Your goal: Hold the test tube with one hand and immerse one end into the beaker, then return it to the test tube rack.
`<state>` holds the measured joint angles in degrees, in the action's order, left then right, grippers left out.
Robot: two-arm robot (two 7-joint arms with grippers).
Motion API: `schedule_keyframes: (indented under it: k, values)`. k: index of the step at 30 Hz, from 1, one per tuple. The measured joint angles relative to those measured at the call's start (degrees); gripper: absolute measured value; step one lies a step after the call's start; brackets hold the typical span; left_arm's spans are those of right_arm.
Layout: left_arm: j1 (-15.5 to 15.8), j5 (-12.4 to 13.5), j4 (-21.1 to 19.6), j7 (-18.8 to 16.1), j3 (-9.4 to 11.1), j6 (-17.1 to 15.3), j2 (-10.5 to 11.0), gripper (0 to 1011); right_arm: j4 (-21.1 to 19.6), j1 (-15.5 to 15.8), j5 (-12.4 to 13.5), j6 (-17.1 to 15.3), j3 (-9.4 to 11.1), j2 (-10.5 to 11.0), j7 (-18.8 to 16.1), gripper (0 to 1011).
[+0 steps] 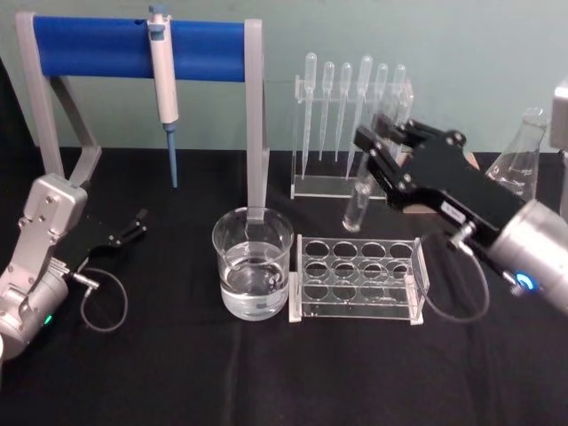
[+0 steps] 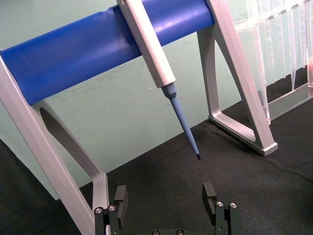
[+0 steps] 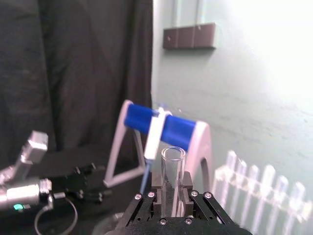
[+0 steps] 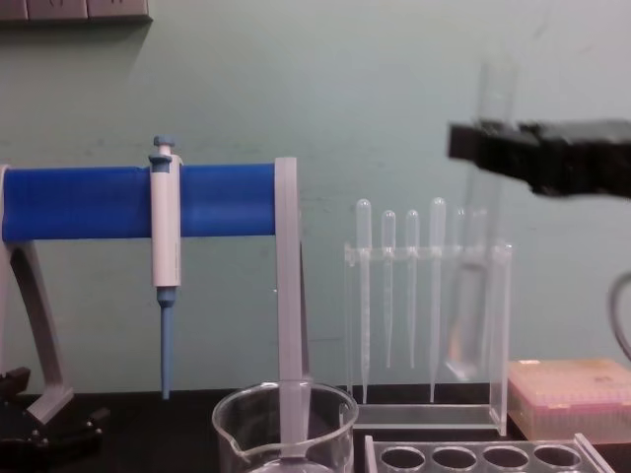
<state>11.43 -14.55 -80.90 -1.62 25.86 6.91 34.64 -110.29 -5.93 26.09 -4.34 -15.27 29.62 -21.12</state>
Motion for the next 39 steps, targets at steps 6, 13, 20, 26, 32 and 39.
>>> schedule_keyframes:
  k: [6, 13, 20, 26, 32, 39]
  values:
    - [0.00, 0.00, 0.00, 0.00, 0.00, 0.00, 0.00, 1000, 2.80, 1.83, -1.30, 1.64, -0.42, 0.06, 0.36, 234]
    - [0.00, 0.00, 0.00, 0.00, 0.00, 0.00, 0.00, 1000, 4.51, 1.99, -2.21, 1.60, -1.67, -1.04, 0.37, 234]
    - [0.00, 0.00, 0.00, 0.00, 0.00, 0.00, 0.00, 1000, 4.18, 2.88, -2.74, 0.94, -1.63, -1.09, 0.67, 234]
    - [0.00, 0.00, 0.00, 0.00, 0.00, 0.00, 0.00, 1000, 4.73, 3.16, -2.96, 1.09, -1.61, -1.30, 0.49, 234]
    - [0.00, 0.00, 0.00, 0.00, 0.00, 0.00, 0.00, 1000, 6.76, 2.25, -3.52, 2.16, -2.52, -2.12, -0.43, 234]
    - [0.00, 0.00, 0.00, 0.00, 0.00, 0.00, 0.00, 1000, 9.02, 0.83, -4.69, 2.32, -3.55, -2.91, -0.66, 234]
